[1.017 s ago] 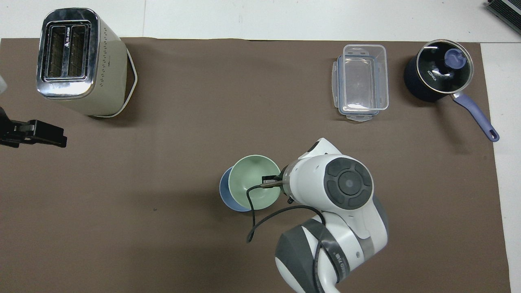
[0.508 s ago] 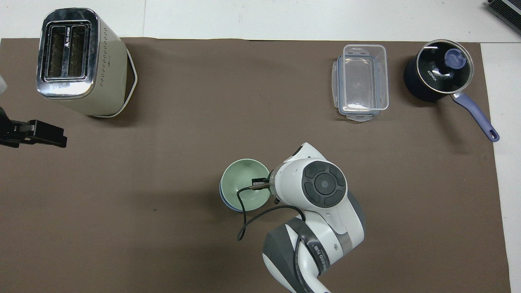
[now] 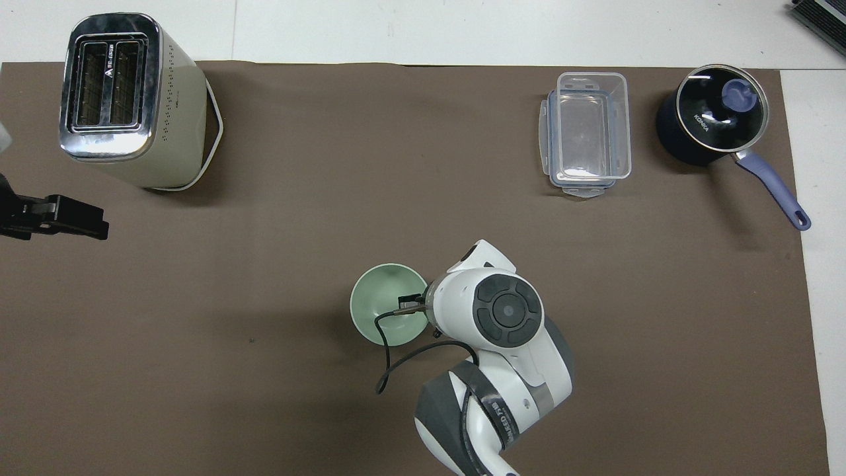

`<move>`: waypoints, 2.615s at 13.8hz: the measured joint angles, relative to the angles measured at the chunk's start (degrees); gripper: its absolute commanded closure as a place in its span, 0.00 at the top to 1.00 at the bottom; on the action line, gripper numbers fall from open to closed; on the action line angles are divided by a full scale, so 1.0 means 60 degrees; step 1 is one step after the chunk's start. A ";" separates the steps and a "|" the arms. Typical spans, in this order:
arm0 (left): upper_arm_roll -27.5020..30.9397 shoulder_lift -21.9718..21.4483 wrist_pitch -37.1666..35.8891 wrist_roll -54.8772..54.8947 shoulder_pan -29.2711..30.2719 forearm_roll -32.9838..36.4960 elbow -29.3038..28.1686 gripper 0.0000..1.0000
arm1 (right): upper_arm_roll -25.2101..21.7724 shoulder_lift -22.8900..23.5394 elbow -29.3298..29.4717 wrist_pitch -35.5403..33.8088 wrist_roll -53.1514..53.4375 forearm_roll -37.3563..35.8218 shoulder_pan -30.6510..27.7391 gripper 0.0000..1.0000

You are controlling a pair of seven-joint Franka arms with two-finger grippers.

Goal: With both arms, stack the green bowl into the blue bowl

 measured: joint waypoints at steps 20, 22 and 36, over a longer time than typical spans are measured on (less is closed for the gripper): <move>-0.0003 0.0000 -0.0008 0.0000 0.0000 0.0000 0.0000 1.00 | -0.0075 0.0073 -0.0001 0.0014 0.0006 -0.0551 0.0041 1.00; -0.0003 0.0000 -0.0056 0.0000 0.0000 0.0000 0.0000 1.00 | -0.0128 -0.0059 0.0083 0.0002 0.0009 -0.0551 -0.0062 1.00; -0.0172 -0.0102 0.0176 -0.0222 -0.0375 0.0004 -0.0479 1.00 | -0.0300 -0.2672 0.1739 -0.4067 -0.2079 -0.0671 -0.5042 1.00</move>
